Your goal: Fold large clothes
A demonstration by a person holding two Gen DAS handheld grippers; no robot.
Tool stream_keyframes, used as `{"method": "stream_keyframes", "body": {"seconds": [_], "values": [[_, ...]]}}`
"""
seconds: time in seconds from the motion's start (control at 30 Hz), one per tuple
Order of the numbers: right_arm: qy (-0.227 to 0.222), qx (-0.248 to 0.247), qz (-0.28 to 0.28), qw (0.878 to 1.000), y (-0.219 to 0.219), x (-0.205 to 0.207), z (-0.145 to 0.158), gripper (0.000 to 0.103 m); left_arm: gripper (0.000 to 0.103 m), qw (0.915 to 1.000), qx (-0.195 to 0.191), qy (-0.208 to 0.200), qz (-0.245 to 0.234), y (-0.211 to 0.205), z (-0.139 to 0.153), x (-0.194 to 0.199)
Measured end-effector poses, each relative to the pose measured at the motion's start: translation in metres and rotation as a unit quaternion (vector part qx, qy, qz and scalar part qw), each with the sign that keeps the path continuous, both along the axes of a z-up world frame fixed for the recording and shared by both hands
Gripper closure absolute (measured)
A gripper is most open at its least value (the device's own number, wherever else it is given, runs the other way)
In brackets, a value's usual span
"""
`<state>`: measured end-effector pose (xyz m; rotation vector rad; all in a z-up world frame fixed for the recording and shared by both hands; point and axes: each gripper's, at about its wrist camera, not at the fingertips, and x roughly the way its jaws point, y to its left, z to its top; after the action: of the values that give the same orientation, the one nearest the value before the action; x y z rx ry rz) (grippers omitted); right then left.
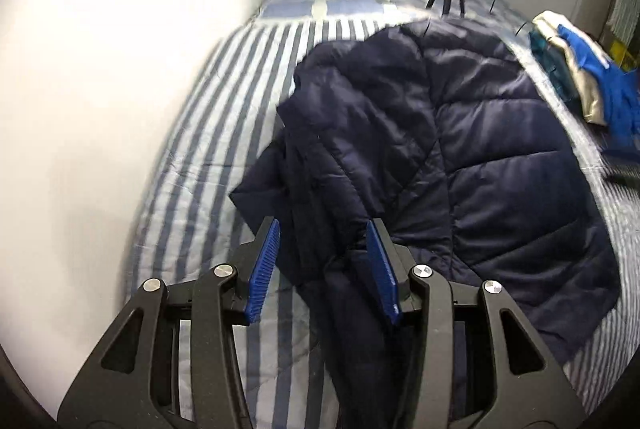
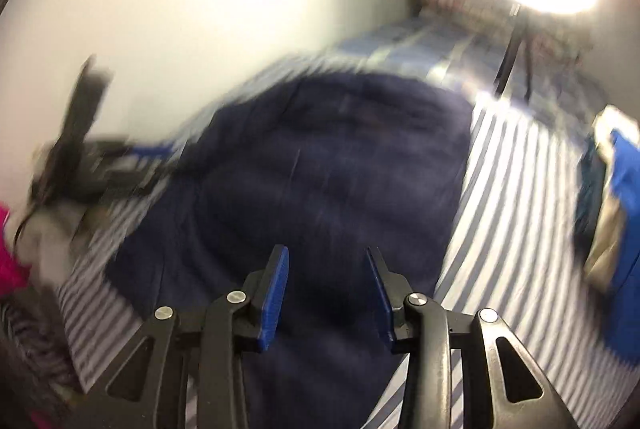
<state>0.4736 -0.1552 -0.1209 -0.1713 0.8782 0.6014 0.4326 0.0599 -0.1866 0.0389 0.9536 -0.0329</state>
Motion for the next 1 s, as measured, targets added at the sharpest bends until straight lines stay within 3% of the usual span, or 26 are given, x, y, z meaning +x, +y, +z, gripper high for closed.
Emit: {"method": "stream_keyframes", "body": {"seconds": [0.2,0.27,0.37,0.63,0.73,0.8,0.9,0.97,1.0], "values": [[-0.022,0.030,-0.066,0.997,0.021,0.084,-0.001,0.062,0.055,0.9983,-0.057,-0.006,0.011,0.022,0.028,-0.022],[-0.015,0.039,-0.080,0.996,0.029,0.105,-0.008,0.062,0.036,0.9943,-0.102,0.007,0.030,0.038,0.026,-0.028],[-0.009,0.033,-0.092,0.995,0.046,0.127,-0.021,0.062,0.032,0.9809,-0.184,0.045,0.046,0.064,0.015,-0.026],[0.042,-0.002,-0.067,0.997,0.090,0.157,-0.067,0.060,0.031,0.9568,-0.270,0.080,0.073,0.088,-0.013,-0.020],[0.038,-0.028,-0.059,0.997,0.099,0.152,-0.072,0.060,0.027,0.9412,-0.312,0.090,0.093,0.100,-0.025,-0.016],[0.037,-0.016,-0.054,0.998,0.094,0.146,-0.061,0.061,0.027,0.9249,-0.350,0.100,0.111,0.110,-0.034,-0.014],[0.042,0.029,-0.053,0.997,0.072,0.133,-0.042,0.048,0.026,0.9055,-0.391,0.102,0.129,0.124,-0.043,-0.014],[0.027,0.049,-0.048,0.997,0.047,0.113,-0.029,0.028,0.020,0.9002,-0.403,0.099,0.132,0.129,-0.046,-0.014],[0.025,0.050,-0.047,0.997,0.036,0.105,-0.026,0.027,0.019,0.9003,-0.404,0.096,0.130,0.130,-0.048,-0.014]]}}
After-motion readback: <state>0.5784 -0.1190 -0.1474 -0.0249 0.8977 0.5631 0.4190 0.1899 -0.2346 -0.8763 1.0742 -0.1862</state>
